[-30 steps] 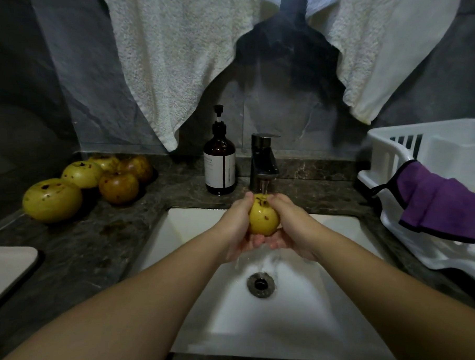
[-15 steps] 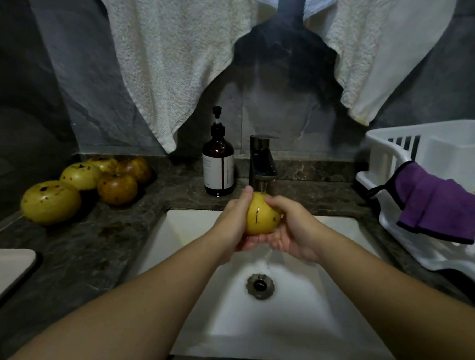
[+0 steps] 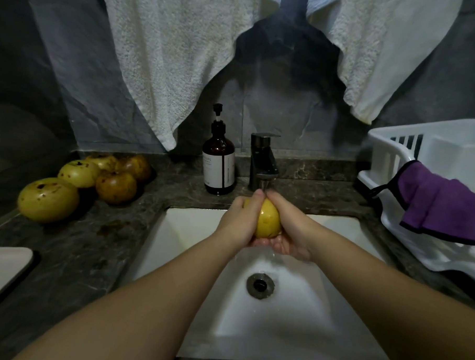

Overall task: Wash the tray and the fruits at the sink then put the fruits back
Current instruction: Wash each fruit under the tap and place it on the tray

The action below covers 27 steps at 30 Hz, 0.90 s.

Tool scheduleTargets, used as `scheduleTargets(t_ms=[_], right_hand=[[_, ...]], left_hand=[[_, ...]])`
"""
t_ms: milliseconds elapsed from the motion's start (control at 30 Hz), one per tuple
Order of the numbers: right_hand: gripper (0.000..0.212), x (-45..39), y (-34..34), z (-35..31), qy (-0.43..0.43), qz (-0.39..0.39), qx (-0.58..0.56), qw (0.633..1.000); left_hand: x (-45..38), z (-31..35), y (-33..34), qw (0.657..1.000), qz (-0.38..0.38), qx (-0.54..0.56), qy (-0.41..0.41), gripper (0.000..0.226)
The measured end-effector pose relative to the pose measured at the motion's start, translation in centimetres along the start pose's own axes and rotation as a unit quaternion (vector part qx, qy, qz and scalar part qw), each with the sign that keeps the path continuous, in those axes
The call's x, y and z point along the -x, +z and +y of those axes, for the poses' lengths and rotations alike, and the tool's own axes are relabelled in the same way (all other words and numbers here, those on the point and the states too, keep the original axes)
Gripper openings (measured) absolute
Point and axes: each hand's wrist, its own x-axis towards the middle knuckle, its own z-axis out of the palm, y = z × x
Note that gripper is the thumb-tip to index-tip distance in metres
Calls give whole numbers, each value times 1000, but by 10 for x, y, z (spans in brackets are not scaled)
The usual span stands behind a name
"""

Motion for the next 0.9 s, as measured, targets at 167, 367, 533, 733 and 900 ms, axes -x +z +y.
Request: scheduleTargets(t_ms=[167, 367, 533, 733, 900], right_hand=[[43, 0, -3, 0, -154, 53, 132, 978], [54, -3, -3, 2, -117, 20, 69, 991], [52, -2, -1, 2, -105, 0, 47, 993], [29, 3, -10, -1, -182, 22, 143, 973], [31, 10, -15, 0, -143, -1, 80, 986]], left_hand=[[8, 2, -6, 994, -70, 52, -73, 68], [4, 0, -3, 999, -21, 40, -27, 63], [0, -1, -8, 999, -23, 32, -13, 51], [1, 0, -12, 989, -102, 72, -84, 57], [2, 2, -30, 966, -213, 96, -108, 57]])
